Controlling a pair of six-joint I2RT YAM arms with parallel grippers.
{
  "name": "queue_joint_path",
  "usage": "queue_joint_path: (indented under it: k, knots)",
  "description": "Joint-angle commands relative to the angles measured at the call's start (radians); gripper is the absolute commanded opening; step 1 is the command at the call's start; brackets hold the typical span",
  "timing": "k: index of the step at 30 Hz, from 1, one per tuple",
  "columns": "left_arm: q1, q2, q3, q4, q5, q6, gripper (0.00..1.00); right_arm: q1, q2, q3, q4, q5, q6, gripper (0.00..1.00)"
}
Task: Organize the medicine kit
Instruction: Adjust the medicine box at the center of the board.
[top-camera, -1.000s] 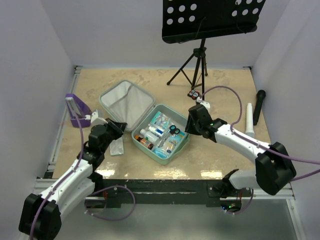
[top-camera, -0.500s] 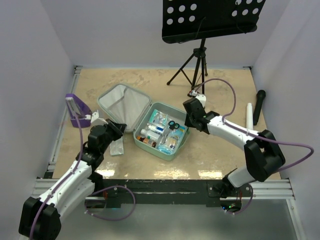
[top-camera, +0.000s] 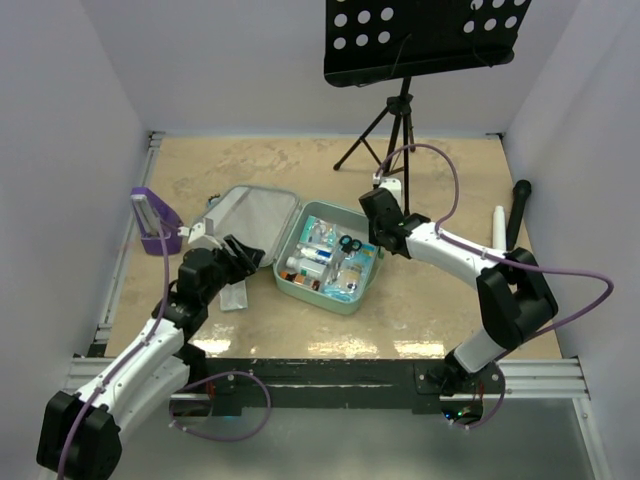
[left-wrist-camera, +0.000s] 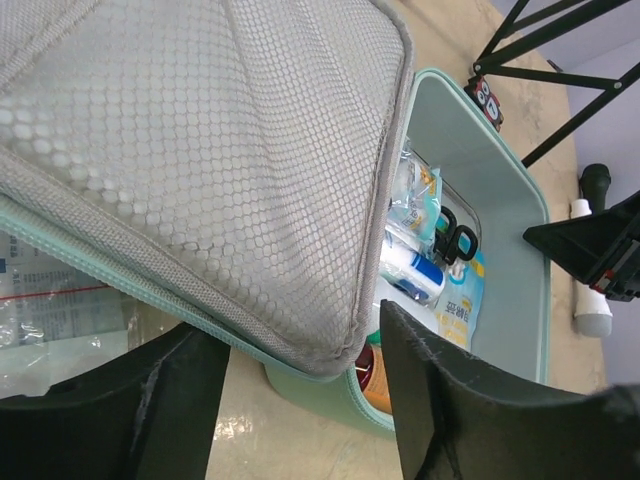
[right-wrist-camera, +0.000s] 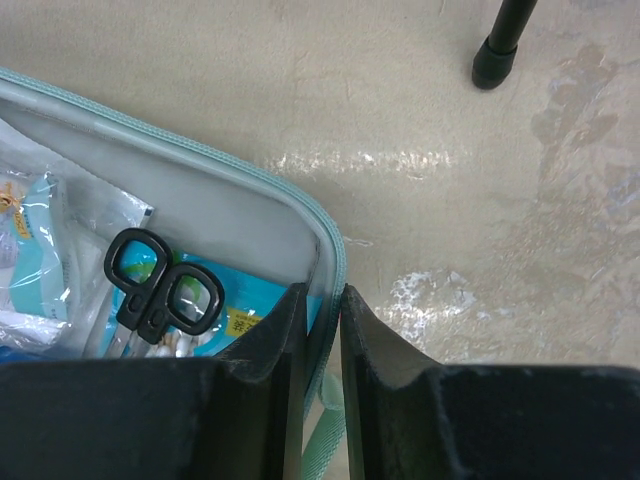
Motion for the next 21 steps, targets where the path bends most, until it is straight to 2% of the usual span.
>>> queue_joint_path:
  k: [1,5,9,11,13,21]
  knots:
    - [-0.003,-0.032,0.054,0.028,-0.03,0.009,0.69,-0.007,-0.002,0.048,0.038,0.093,-0.123,0.0]
    - [0.005,0.028,0.1,-0.012,-0.059,0.009,0.73,-0.005,0.012,0.049,0.044,0.104,-0.144,0.0]
    - [0.038,0.059,0.17,-0.126,-0.09,0.017,0.75,-0.007,0.015,0.037,0.059,0.133,-0.155,0.0]
    - [0.071,0.045,0.178,-0.165,-0.119,0.009,0.83,-0.005,0.0,0.037,0.053,0.147,-0.157,0.0]
    - [0.097,0.037,0.169,-0.161,-0.113,-0.006,0.86,-0.005,-0.025,0.025,0.062,0.137,-0.16,0.0]
    - [0.134,0.149,0.161,-0.091,-0.066,-0.043,0.86,-0.005,-0.083,-0.006,0.062,0.094,-0.158,0.0]
